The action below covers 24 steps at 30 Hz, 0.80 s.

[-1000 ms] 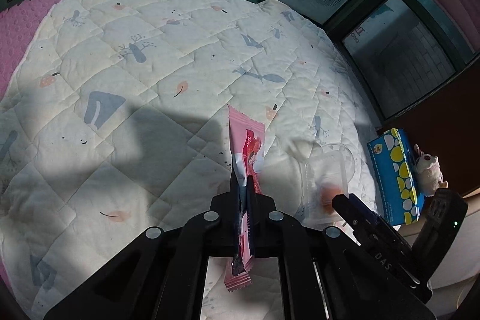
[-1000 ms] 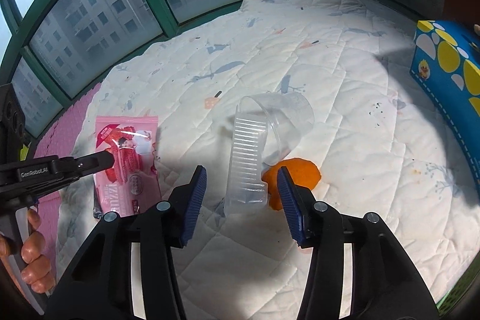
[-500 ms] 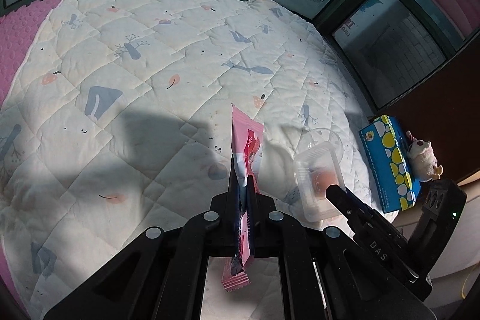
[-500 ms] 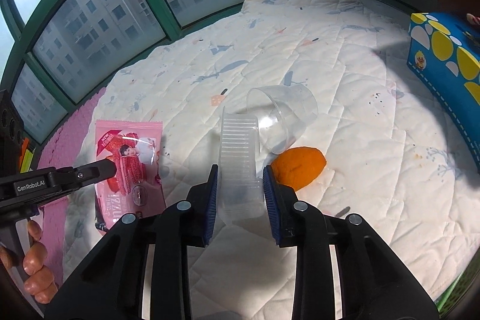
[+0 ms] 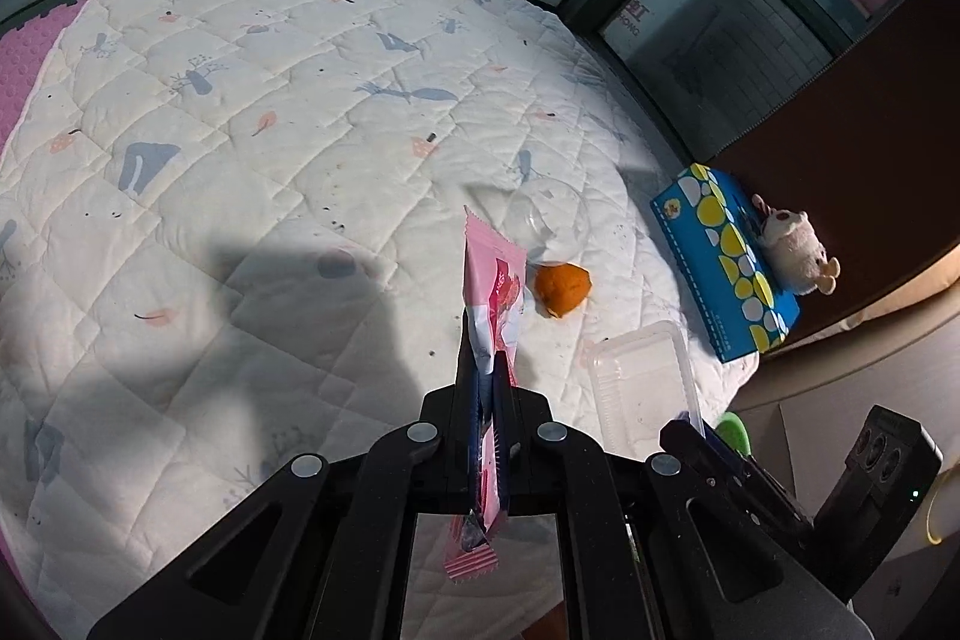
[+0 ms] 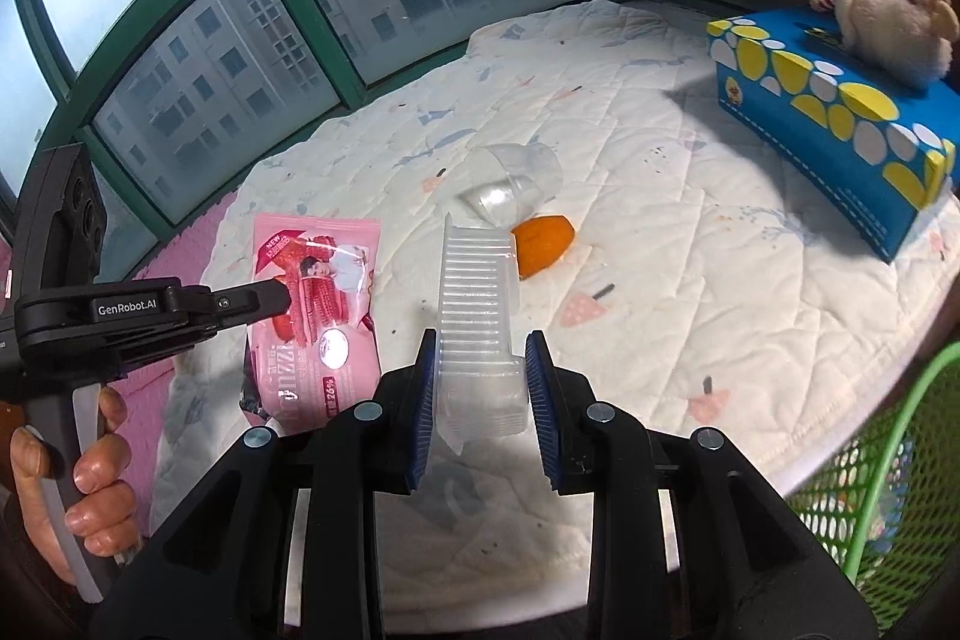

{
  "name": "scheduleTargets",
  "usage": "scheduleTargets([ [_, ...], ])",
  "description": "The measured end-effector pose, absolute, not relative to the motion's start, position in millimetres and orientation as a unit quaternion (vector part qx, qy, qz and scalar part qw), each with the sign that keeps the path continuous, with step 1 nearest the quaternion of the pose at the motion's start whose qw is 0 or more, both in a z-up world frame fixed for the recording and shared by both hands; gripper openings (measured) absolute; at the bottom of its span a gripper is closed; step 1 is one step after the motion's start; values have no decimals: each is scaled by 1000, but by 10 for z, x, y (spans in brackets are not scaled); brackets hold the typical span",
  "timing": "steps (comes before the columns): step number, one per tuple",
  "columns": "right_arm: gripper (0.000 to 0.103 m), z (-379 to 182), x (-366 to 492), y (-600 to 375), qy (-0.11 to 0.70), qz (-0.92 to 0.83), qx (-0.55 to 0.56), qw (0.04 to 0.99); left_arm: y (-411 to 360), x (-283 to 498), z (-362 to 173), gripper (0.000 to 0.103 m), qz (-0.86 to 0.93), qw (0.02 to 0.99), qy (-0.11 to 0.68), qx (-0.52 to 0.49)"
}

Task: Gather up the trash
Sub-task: 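Grasp the pink snack wrapper with the left tool while the right tool grasps the clear cup, then carry the pink wrapper and clear cup to the green basket and release both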

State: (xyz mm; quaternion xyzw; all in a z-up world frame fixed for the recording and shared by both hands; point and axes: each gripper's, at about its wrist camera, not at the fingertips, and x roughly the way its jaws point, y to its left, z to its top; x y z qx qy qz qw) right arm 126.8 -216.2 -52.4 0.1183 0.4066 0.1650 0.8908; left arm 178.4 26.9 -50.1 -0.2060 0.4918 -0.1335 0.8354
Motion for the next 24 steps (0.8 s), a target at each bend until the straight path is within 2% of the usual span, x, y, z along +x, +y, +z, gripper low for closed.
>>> scheduleTargets([
  [24, 29, -583, 76, -3925, 377, -26, 178, 909, -1668, 1363, -351, 5, -290, 799, 517, -106],
])
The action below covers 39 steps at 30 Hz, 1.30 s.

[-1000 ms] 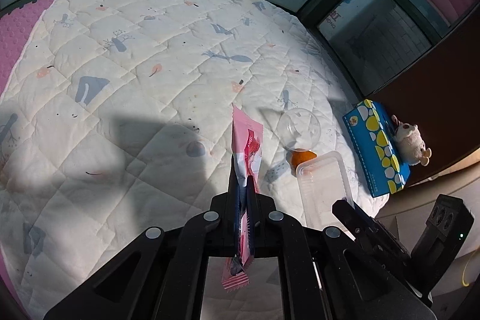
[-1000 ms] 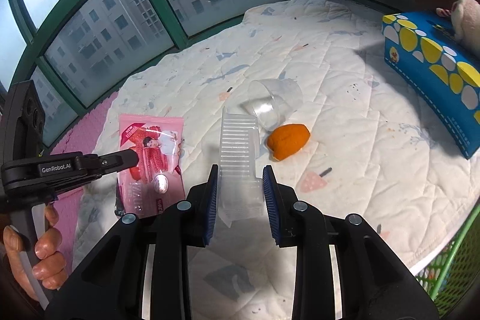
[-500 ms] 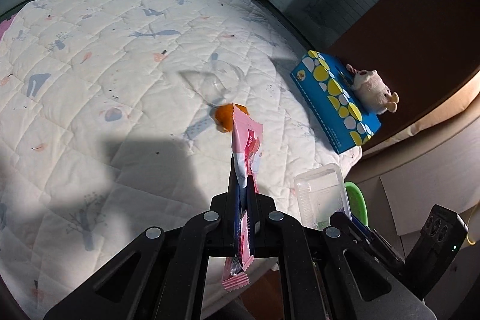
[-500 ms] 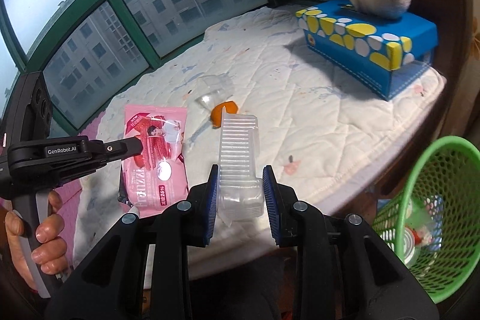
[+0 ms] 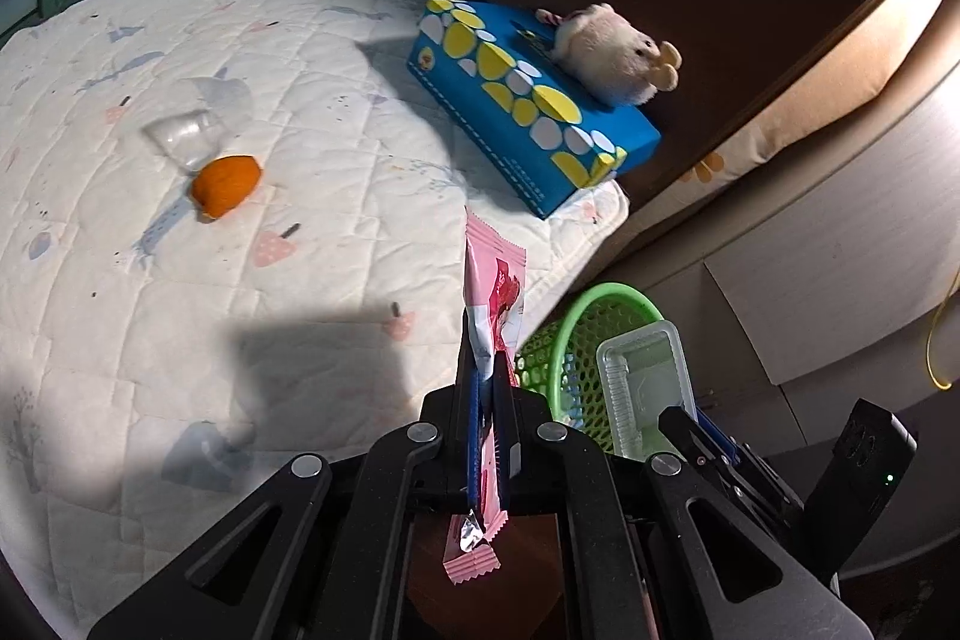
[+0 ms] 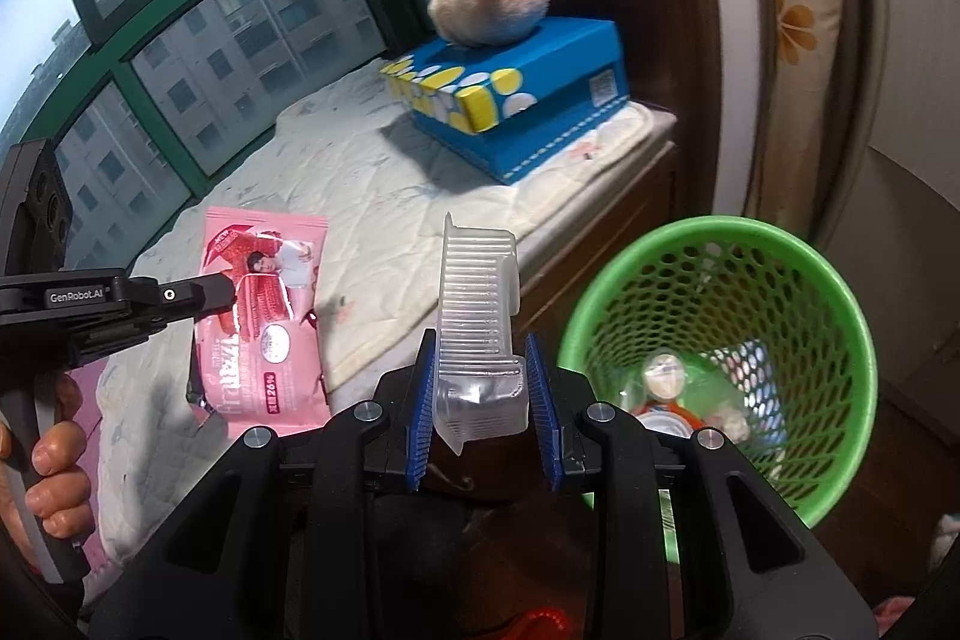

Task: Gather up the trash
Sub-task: 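Carry the pink wrapper and clear cup to the green basket and release both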

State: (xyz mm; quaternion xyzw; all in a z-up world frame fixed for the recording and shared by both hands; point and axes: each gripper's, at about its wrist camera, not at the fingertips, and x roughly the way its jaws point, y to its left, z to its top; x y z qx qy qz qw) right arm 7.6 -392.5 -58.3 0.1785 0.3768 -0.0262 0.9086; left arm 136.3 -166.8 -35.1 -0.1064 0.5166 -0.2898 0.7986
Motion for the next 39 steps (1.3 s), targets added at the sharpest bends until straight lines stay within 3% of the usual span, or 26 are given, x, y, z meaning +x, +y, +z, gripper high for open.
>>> scheduleTargets([
  [15, 31, -996, -262, -4949, 407, -156, 193, 879, -2700, 1190, -343, 5, -347, 773, 530, -39],
  [20, 49, -1082, -310, -5097, 408, -172, 207, 872, -2954, 1145, -385, 4, -362, 767, 530, -19],
  [39, 55, -824, -715, -5124, 359, -187, 229, 885, -3573, 1020, -694, 7, -386, 740, 551, 24],
])
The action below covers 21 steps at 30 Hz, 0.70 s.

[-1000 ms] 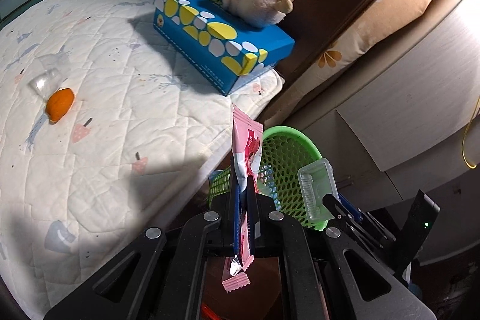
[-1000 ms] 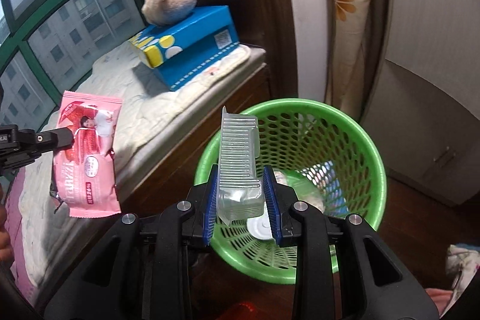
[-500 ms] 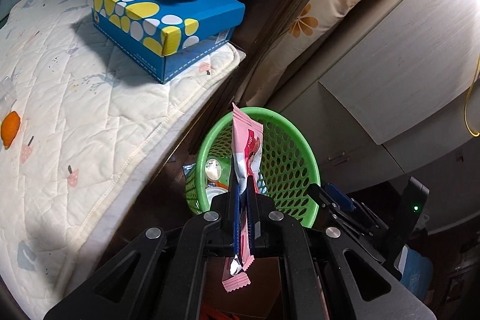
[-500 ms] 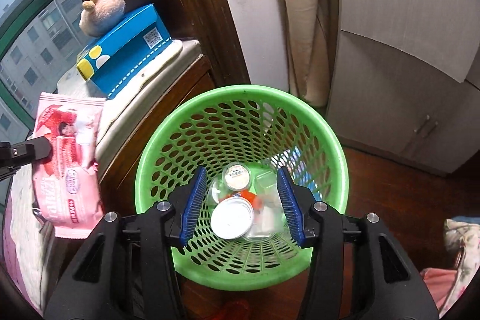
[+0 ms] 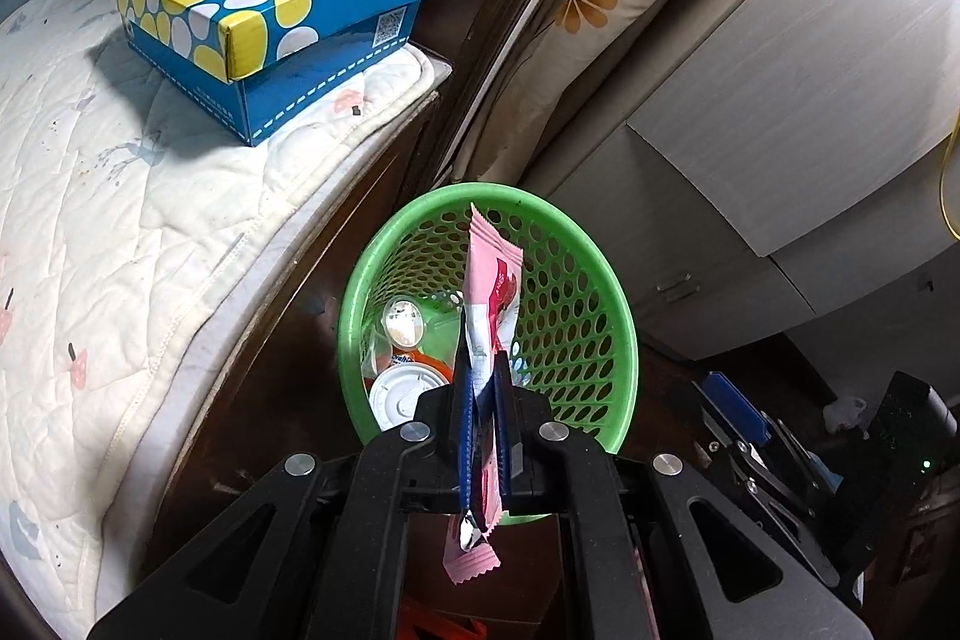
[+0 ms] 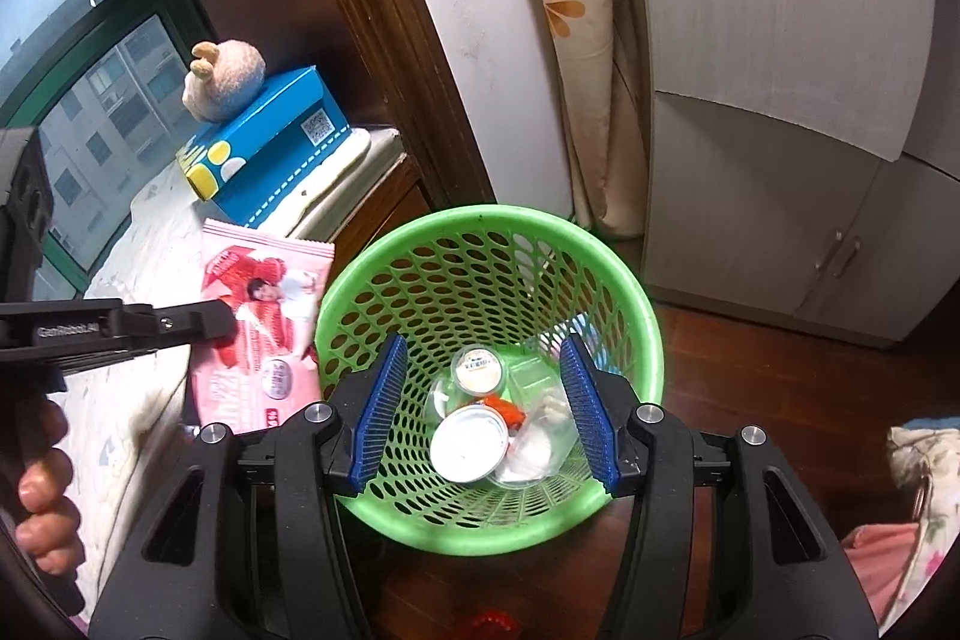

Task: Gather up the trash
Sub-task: 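Carry the pink wrapper and clear cup to the green basket and release both, then move both tools back over the mattress toward the orange peel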

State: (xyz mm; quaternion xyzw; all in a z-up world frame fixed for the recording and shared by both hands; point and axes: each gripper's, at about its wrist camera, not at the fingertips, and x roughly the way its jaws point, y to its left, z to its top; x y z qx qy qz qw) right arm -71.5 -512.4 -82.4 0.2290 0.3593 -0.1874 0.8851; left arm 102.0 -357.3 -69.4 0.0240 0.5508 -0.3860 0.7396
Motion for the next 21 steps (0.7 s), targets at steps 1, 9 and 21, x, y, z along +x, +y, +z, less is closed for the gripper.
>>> scheduleTargets([
  [1, 56, -820, -730, -5118, 358, -186, 231, 885, -3579, 1023, -717, 7, -387, 737, 554, 22],
  [9, 56, -812, -736, -5064, 360, -185, 230, 885, -3484, 1003, -793, 45, -386, 737, 555, 14],
  [21, 63, -725, -504, -4756, 364, -147, 208, 896, -2787, 1196, -718, 48, -331, 776, 538, 6],
])
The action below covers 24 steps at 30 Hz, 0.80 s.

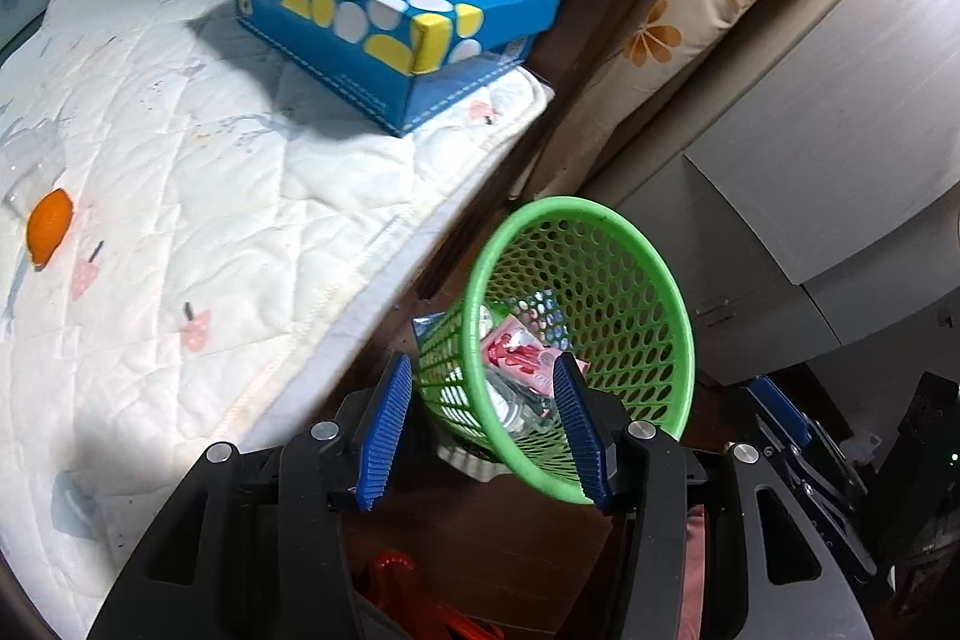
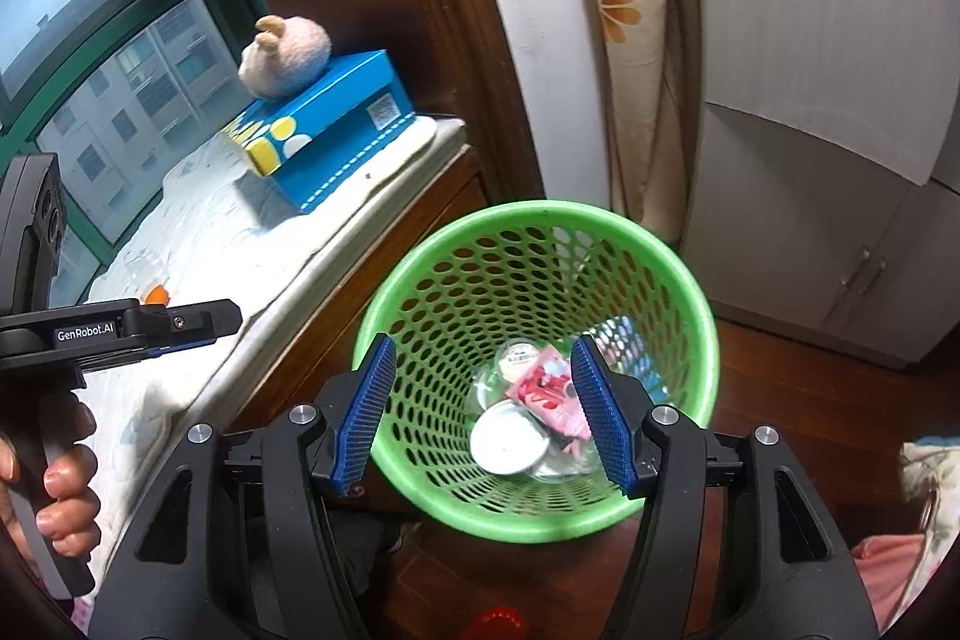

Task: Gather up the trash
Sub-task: 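Move both tools back over the mattress toward the orange peel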

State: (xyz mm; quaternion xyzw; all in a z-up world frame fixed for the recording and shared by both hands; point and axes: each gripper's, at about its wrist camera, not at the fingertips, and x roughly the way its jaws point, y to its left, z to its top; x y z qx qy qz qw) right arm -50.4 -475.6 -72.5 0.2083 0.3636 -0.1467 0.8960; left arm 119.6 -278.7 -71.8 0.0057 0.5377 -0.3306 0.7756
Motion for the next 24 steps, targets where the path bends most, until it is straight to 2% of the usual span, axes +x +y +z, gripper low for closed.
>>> scheduleTargets([
  [12, 66, -653, -102, -4238, 376, -90, 177, 905, -1767, 1711, -605, 53, -217, 831, 513, -18],
  [15, 66, -627, -6, -4110, 376, -76, 169, 908, -1512, 1883, -580, 61, -185, 841, 508, -30],
  [17, 66, -614, 71, -4032, 378, -66, 168, 908, -1358, 1997, -580, 71, -169, 844, 507, -39],
  [18, 66, -605, 103, -3993, 379, -61, 168, 908, -1282, 2040, -576, 80, -159, 849, 503, -40],
  [24, 68, -553, 351, -3724, 381, -31, 153, 911, -919, 2397, -600, 86, -127, 861, 490, -41],
])
